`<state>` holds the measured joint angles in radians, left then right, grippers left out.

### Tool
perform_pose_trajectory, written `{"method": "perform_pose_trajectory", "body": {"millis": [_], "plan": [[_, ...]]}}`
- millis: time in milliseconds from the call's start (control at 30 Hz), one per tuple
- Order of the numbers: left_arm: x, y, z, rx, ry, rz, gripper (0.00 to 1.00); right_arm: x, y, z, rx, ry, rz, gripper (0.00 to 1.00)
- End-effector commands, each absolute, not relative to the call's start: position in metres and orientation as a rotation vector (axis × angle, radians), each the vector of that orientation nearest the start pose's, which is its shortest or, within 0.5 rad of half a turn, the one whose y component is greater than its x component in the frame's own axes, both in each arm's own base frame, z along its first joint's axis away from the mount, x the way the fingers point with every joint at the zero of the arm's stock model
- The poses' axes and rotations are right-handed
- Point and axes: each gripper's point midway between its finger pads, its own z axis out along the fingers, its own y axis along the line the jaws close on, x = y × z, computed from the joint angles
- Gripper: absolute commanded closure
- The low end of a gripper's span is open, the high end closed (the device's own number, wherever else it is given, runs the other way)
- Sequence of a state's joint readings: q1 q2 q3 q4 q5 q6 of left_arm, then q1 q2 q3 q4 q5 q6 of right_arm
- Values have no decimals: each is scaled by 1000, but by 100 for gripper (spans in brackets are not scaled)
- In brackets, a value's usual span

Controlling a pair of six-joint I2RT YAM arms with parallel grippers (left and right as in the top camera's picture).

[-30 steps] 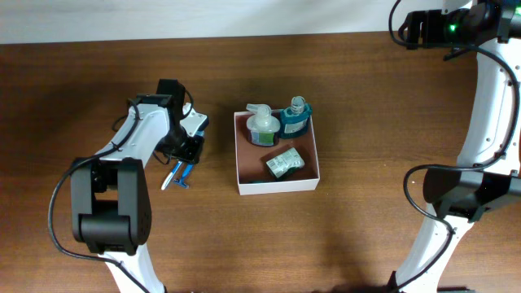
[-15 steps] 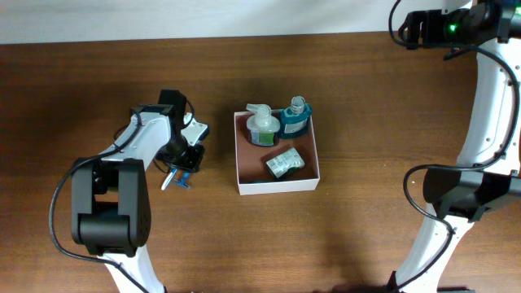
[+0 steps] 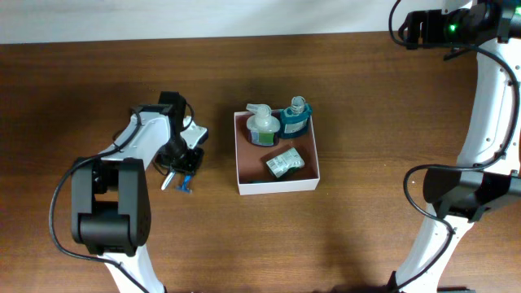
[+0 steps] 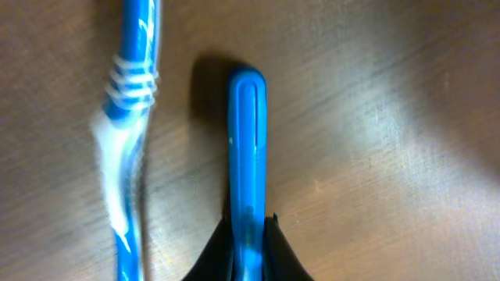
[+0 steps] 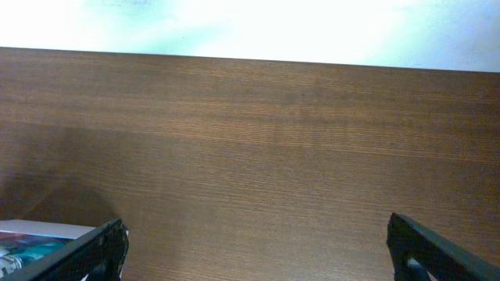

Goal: Pack container
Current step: 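Lift the razor and carry it right over the pink box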

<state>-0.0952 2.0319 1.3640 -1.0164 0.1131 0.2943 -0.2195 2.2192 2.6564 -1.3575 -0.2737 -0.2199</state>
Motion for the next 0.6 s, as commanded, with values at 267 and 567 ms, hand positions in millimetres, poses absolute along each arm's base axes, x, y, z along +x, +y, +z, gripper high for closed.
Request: {"method": "perform_pose_trajectory", "body": {"millis": [267, 567], "plan": [[370, -63, 87, 690, 3084, -243, 99, 519, -70, 295, -110, 2438, 143, 1], [361, -101, 172, 932, 2773, -310, 100, 519, -70, 295, -110, 2438, 143, 1]]}}
